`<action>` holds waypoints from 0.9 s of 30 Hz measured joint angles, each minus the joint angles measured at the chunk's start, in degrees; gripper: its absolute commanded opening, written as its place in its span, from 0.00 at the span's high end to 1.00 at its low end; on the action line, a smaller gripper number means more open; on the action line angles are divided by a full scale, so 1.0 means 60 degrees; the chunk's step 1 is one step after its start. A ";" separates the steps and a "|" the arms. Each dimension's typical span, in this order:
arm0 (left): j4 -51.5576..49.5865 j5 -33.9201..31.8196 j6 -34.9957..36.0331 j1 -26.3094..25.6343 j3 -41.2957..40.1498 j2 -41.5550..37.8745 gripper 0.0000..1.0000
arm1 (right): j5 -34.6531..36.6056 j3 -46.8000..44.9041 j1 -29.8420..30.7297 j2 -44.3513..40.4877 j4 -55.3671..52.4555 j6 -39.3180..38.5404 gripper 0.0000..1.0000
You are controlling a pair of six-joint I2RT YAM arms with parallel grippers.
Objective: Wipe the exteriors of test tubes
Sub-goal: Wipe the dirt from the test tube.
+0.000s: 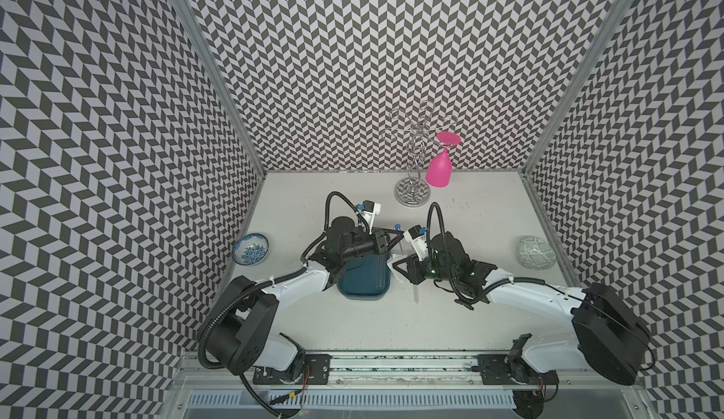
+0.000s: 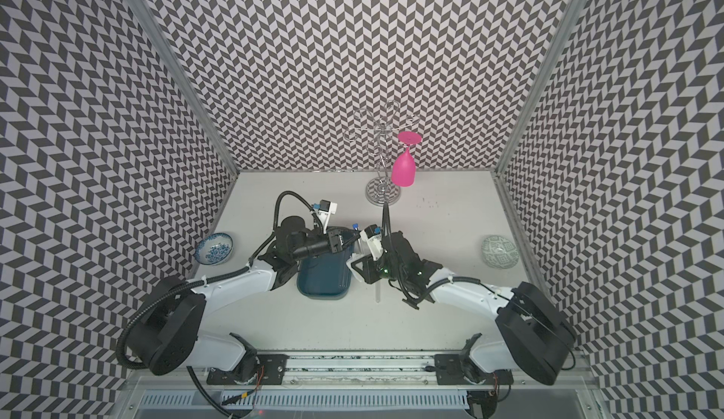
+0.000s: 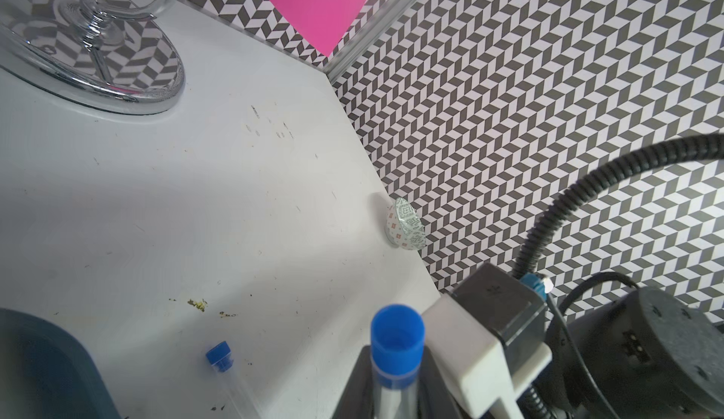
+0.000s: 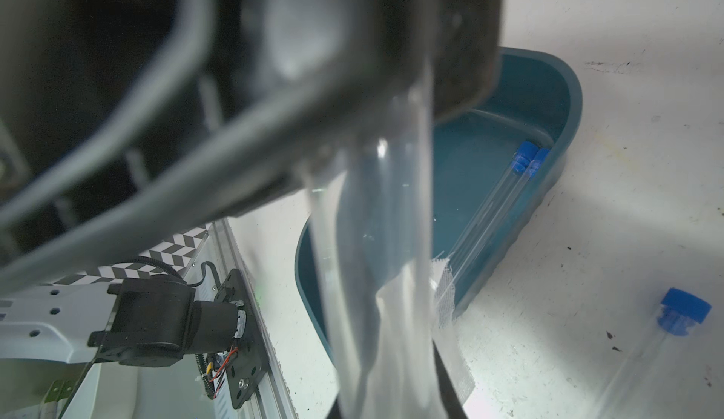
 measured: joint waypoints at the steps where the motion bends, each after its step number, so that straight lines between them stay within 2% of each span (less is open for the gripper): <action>1: 0.0015 -0.0004 -0.0007 0.0000 0.0000 0.0000 0.81 | 0.0000 0.0040 0.0000 0.0000 -0.0025 -0.0004 0.82; 4: 0.0142 0.0018 -0.0069 0.0036 0.0000 0.0000 0.81 | 0.0055 0.0379 -0.0007 0.0015 -0.0324 -0.0015 0.82; 11: 0.0514 -0.0018 -0.0164 0.0120 0.0000 -0.0004 0.81 | 0.0393 0.2288 -0.0306 0.0841 -0.1035 -0.0328 0.82; 15: 0.0583 -0.0098 -0.0171 0.0277 0.0007 -0.0004 0.81 | 0.0368 0.2699 -0.0379 0.1180 -0.1209 -0.0565 0.82; 21: 0.0368 -0.0033 -0.0138 0.0262 0.0000 -0.0004 0.81 | 0.0138 0.2299 -0.0372 0.1122 -0.0834 -0.0594 0.83; 27: 0.0000 0.0244 -0.0138 0.0066 -0.0124 0.0000 0.81 | -0.0124 0.0481 -0.0259 0.0215 0.0157 -0.0193 0.83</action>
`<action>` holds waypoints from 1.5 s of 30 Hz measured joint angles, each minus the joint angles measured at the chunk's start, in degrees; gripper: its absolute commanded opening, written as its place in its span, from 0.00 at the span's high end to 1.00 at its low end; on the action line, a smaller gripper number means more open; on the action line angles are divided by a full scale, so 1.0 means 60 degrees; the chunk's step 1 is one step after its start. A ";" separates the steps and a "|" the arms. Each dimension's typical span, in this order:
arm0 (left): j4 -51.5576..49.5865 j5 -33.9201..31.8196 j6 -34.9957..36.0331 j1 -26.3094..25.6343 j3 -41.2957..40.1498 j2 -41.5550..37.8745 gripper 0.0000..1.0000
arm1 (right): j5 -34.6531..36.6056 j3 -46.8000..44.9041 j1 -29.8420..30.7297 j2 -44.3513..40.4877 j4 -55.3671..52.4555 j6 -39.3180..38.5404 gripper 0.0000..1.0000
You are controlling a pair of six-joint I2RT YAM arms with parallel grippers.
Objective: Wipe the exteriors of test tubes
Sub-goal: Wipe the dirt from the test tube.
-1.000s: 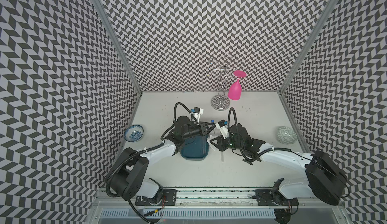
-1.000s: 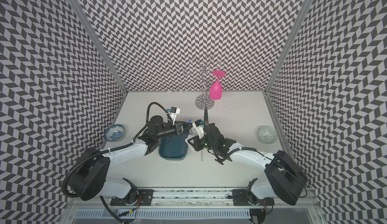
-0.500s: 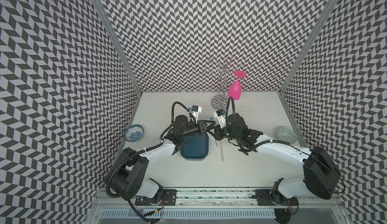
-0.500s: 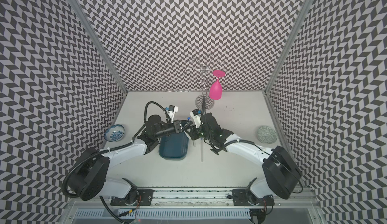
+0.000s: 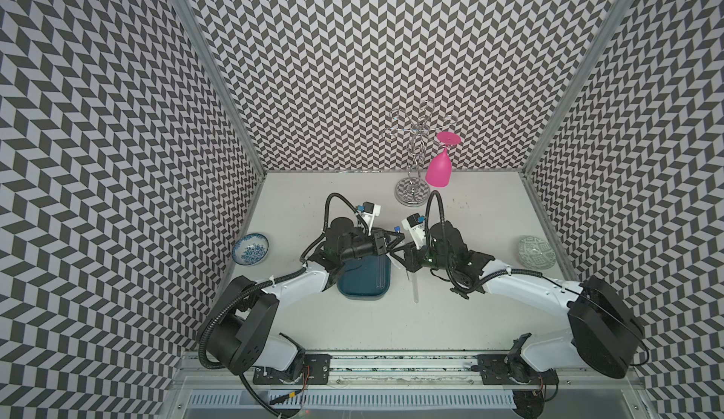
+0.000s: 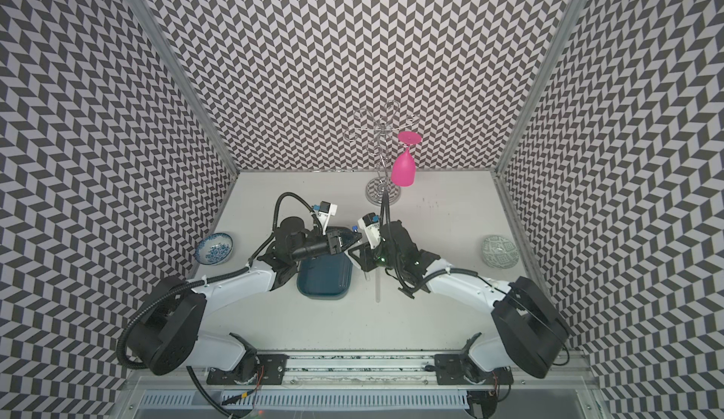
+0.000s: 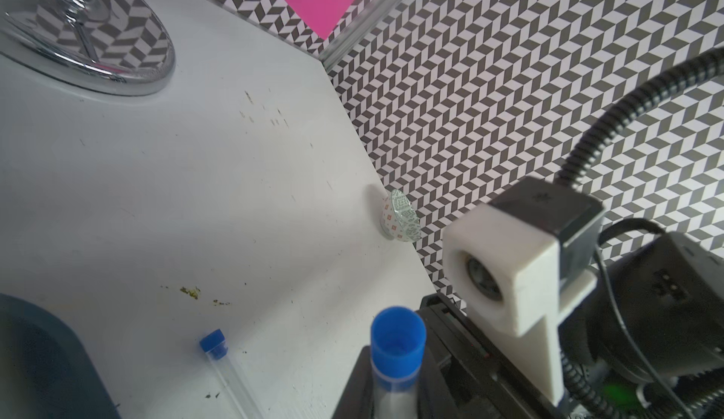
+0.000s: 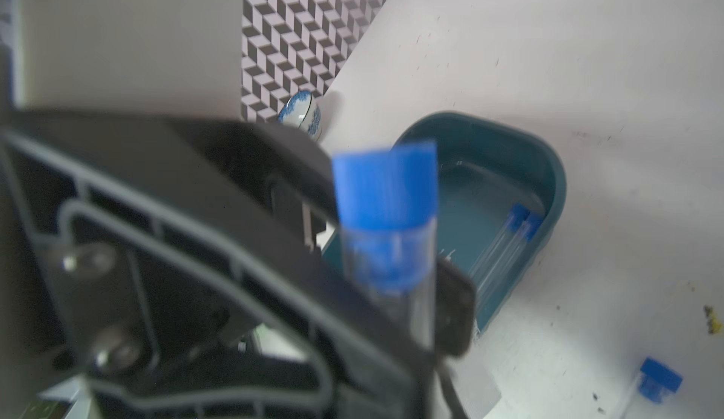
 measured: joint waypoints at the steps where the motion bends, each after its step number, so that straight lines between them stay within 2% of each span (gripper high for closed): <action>1: -0.0004 0.0000 -0.0007 0.0004 0.0000 0.0000 0.81 | -0.0076 -0.0237 0.0029 -0.0095 0.0106 0.0073 0.83; 9: 0.0120 -0.0011 -0.0073 0.0058 0.0000 0.0011 0.81 | -0.0328 -0.0375 0.0084 -0.0149 0.0076 0.0226 0.83; 19: 0.0721 -0.0270 -0.0069 0.0200 0.0000 -0.0007 0.81 | -0.0324 0.2106 -0.0160 0.1064 -0.1177 -0.0109 0.82; 23: 0.0776 -0.0372 -0.0073 0.0262 0.0000 -0.0015 0.81 | -0.0412 0.2280 -0.0193 0.1224 -0.1242 -0.0153 0.83; 26: 0.0678 -0.0321 -0.0062 0.0248 -0.0011 -0.0015 0.81 | -0.0423 0.2000 -0.0178 0.1162 -0.0958 -0.0117 0.83; 36: -0.0091 0.0514 -0.0033 0.0022 -0.0142 -0.0011 0.81 | -0.0280 -0.0754 0.0317 -0.0302 0.0576 0.0470 0.83; 45: -0.0372 0.0601 -0.0033 0.0390 -0.0153 -0.0011 0.81 | -0.0219 -0.1621 0.0852 -0.0419 0.0838 0.0809 0.83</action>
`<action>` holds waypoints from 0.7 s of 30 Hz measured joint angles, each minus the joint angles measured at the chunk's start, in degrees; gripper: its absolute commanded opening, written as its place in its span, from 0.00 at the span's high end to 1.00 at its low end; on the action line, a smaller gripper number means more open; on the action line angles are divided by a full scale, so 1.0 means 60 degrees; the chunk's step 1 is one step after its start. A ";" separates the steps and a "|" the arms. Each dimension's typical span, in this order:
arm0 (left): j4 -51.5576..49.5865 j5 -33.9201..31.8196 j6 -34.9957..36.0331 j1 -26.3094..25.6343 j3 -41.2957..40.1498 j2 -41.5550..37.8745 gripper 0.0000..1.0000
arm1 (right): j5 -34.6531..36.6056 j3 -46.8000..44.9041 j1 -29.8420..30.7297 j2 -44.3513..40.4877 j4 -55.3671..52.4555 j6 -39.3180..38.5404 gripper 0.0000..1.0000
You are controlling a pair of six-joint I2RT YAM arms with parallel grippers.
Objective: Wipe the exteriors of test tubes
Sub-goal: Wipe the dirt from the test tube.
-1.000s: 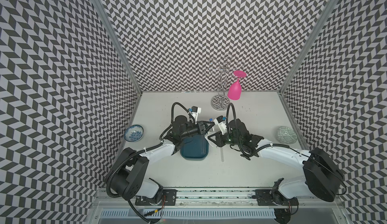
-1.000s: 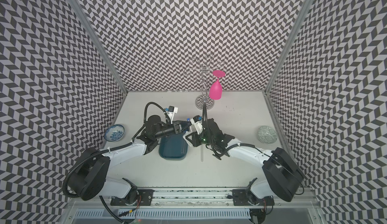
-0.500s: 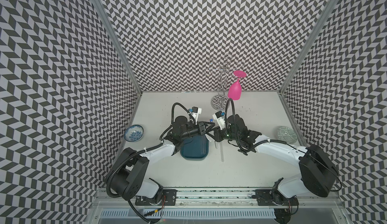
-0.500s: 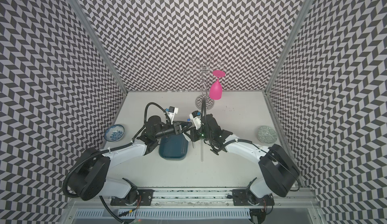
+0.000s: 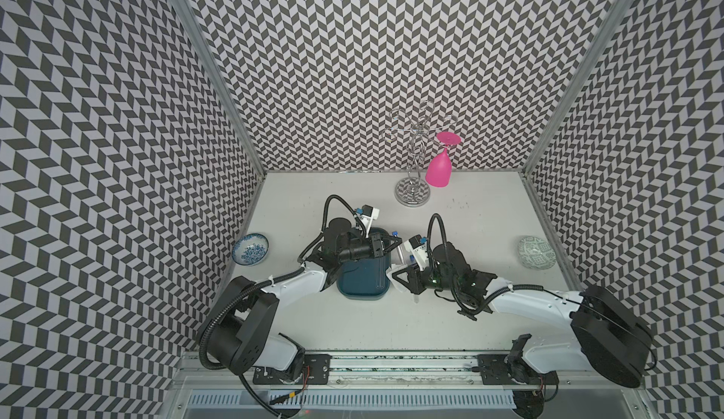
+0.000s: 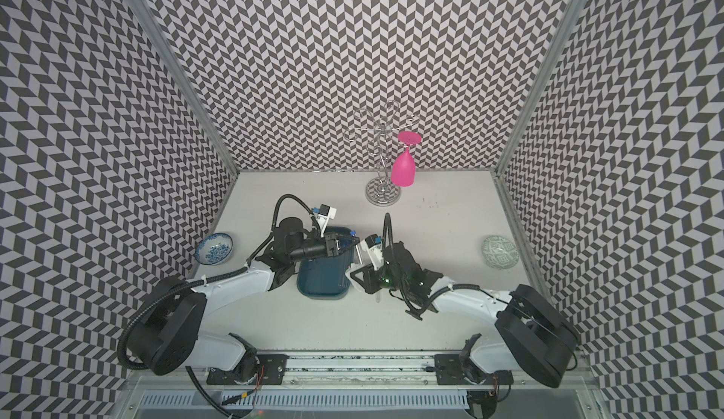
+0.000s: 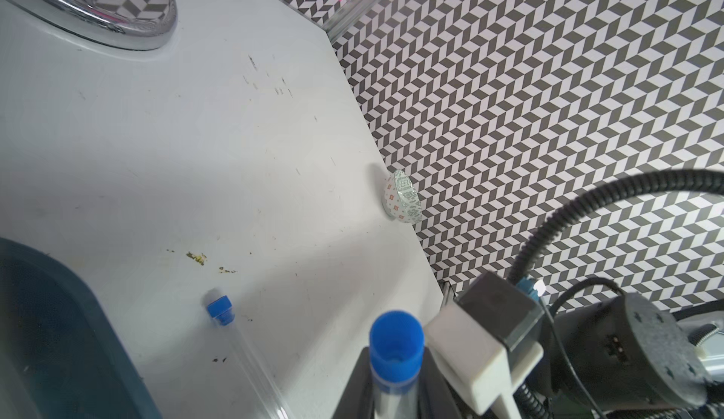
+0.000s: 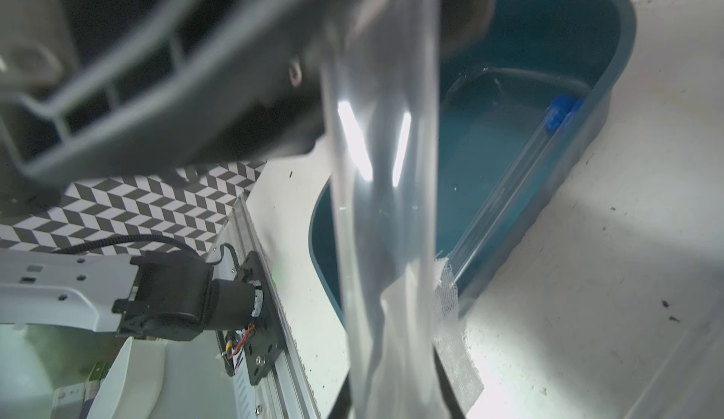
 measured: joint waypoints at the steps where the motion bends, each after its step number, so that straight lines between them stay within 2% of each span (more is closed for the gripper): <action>1: 0.0025 -0.0004 0.0004 0.0047 0.0000 0.0000 0.81 | 0.0007 -0.0058 0.0040 -0.0015 -0.0069 0.0036 0.83; 13: -0.0135 -0.0266 0.0474 0.0911 0.0186 -0.0317 0.81 | -0.0095 -0.0838 0.0288 -0.0437 -0.1315 0.0426 0.83; 21: -0.2087 -0.0357 0.1694 0.1716 0.0517 -0.1137 0.81 | 0.0087 -0.0838 0.0146 -0.1843 -0.1931 0.0641 0.82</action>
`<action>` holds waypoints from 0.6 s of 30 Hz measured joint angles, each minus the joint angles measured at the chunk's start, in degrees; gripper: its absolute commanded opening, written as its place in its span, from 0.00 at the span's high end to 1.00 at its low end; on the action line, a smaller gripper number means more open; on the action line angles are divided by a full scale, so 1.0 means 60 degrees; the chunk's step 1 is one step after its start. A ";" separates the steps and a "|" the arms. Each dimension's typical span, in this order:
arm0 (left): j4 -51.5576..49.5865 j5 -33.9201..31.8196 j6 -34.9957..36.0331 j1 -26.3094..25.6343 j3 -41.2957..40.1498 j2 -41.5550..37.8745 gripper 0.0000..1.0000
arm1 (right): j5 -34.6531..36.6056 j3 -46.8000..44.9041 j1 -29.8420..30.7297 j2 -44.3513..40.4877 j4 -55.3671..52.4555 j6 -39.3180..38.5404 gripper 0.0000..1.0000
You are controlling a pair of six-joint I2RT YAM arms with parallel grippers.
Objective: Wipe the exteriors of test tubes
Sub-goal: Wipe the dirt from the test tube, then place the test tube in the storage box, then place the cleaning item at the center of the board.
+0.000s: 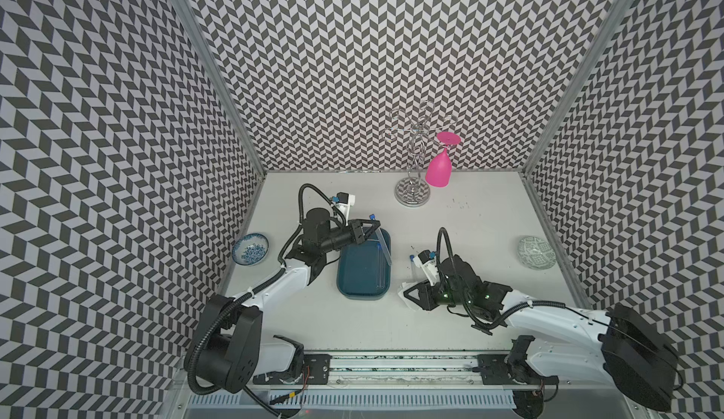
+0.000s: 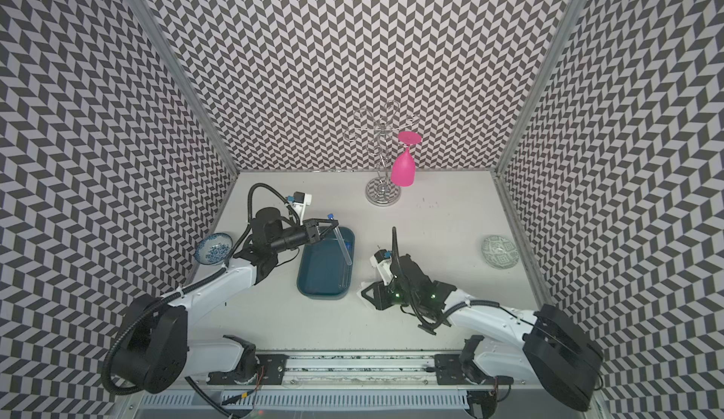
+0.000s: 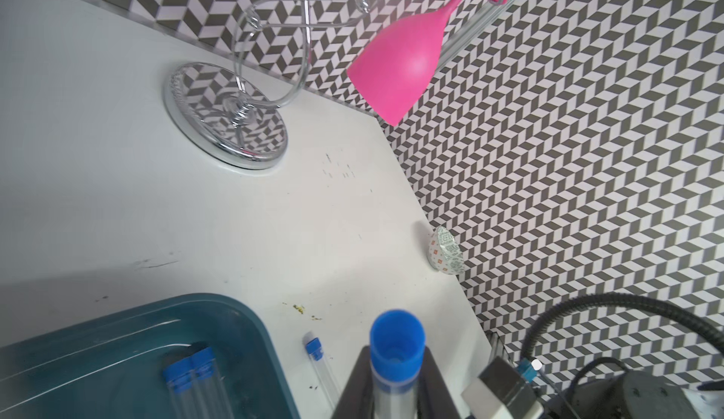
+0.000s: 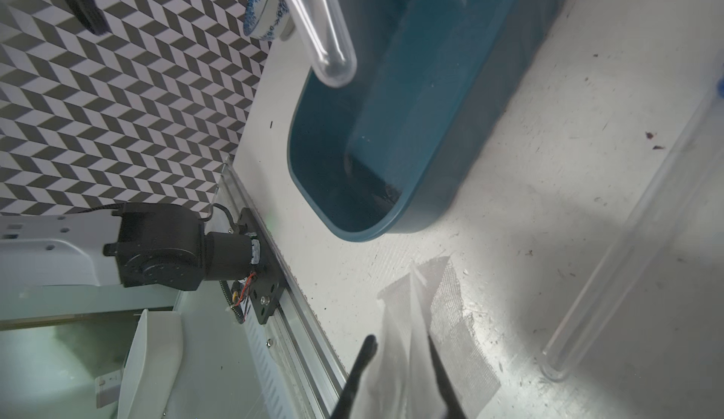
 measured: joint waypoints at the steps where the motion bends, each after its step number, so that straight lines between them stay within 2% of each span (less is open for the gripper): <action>1: -0.0339 -0.0040 0.0186 0.0069 0.0109 -0.0036 0.81 | -0.0004 0.0066 -0.0087 -0.0087 -0.0106 -0.0015 0.82; 8: -0.2499 -0.0608 0.1548 0.0197 0.0776 0.0015 0.81 | -0.0565 0.0506 -0.1756 -0.0506 -0.0375 -0.0302 0.82; 14: -0.3391 -0.1038 0.2266 0.0193 0.0790 0.0776 0.81 | -0.1042 0.0506 -0.3162 -0.0885 -0.0514 -0.0579 0.82; 18: -0.3646 -0.1246 0.2554 0.0189 0.0820 0.1479 0.80 | -0.1279 0.0506 -0.3694 -0.0918 -0.0667 -0.0783 0.82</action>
